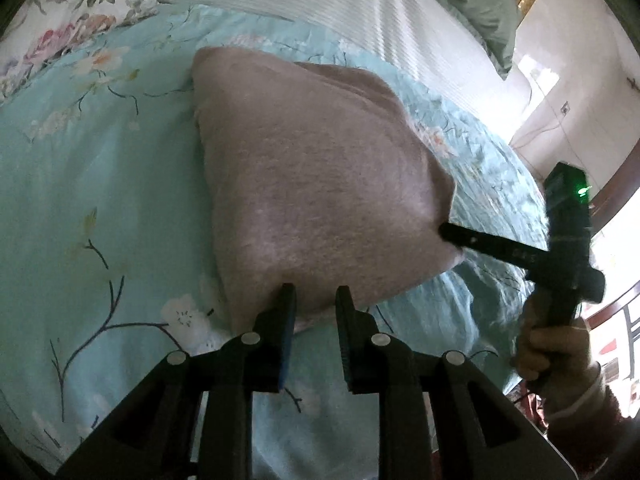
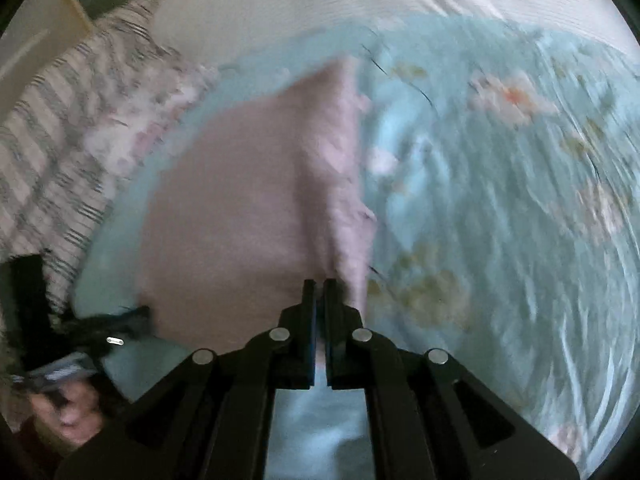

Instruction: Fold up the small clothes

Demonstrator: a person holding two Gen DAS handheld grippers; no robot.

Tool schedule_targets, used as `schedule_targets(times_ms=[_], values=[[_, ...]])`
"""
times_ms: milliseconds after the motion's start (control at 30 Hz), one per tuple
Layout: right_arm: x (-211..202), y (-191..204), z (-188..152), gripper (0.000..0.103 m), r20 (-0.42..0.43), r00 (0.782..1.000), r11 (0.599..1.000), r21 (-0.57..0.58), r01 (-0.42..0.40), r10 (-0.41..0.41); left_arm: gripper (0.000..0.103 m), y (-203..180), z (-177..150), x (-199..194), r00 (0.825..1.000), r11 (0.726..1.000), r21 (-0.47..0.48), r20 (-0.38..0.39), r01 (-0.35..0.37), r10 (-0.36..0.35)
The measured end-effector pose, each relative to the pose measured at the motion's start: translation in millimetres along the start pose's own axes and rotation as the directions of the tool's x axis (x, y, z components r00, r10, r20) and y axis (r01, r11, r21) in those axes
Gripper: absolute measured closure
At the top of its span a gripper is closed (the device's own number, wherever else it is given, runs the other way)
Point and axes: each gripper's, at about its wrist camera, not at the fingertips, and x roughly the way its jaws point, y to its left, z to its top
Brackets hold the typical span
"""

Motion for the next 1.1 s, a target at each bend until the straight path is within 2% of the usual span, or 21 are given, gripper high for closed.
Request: schedule_targets(times_ms=[67,400,500,567,633,667,733,800,833,900,967,1100], values=[[4,-13,-3,0.100,0.008,0.999,0.998,0.053,-0.037,0.036,0.083,1,0,0,1.000,1.000,0.002,-0.004,-0.009,0.009],[0,-12,0,0.100,0.007,1.000,0.999,0.049,-0.020,0.020,0.082,-4,-6,-1,0.999,0.999,0.000,-0.019,-0.044,0.044],[-5,-12,-5,0.100,0.002,1.000,0.998,0.059,-0.020,0.020,0.076,-5,-5,-10,0.999,0.999,-0.010,-0.007,-0.045,0.045],[-10,-9,-4,0.099,0.008,1.000,0.998,0.062,-0.028,0.028,0.068,-7,-5,-20,0.997,0.997,-0.002,0.018,-0.071,0.071],[-20,-3,-4,0.099,0.031,0.999,0.998,0.055,-0.027,0.025,0.058,-10,-4,-30,0.991,0.992,0.011,0.047,-0.129,0.128],[-26,1,-3,0.097,0.042,0.999,0.998,0.049,-0.028,0.026,0.057,-11,-3,-34,0.987,0.989,0.016,0.054,-0.149,0.148],[-35,8,-3,0.086,0.061,0.998,0.999,0.041,-0.027,0.024,0.042,-14,-2,-41,0.977,0.978,0.028,0.062,-0.207,0.205],[-45,13,-5,0.046,0.083,0.996,0.999,0.028,-0.025,0.022,0.030,-15,-2,-46,0.964,0.965,0.031,0.068,-0.259,0.257],[-52,16,-7,0.042,0.102,0.995,1.000,0.018,-0.021,0.019,0.024,-17,-3,-49,0.956,0.957,0.035,0.073,-0.288,0.285],[-61,21,-10,0.042,0.119,0.993,1.000,-0.002,-0.016,0.016,0.020,-15,-5,-50,0.942,0.943,0.040,0.062,-0.331,0.328],[-65,24,-14,0.042,0.114,0.993,1.000,-0.012,-0.015,0.017,0.020,-14,-9,-50,0.930,0.929,0.042,0.041,-0.367,0.365],[-69,22,-26,0.042,0.105,0.994,1.000,-0.009,-0.013,0.014,0.020,-10,-19,-51,0.920,0.920,0.038,0.028,-0.391,0.390]])
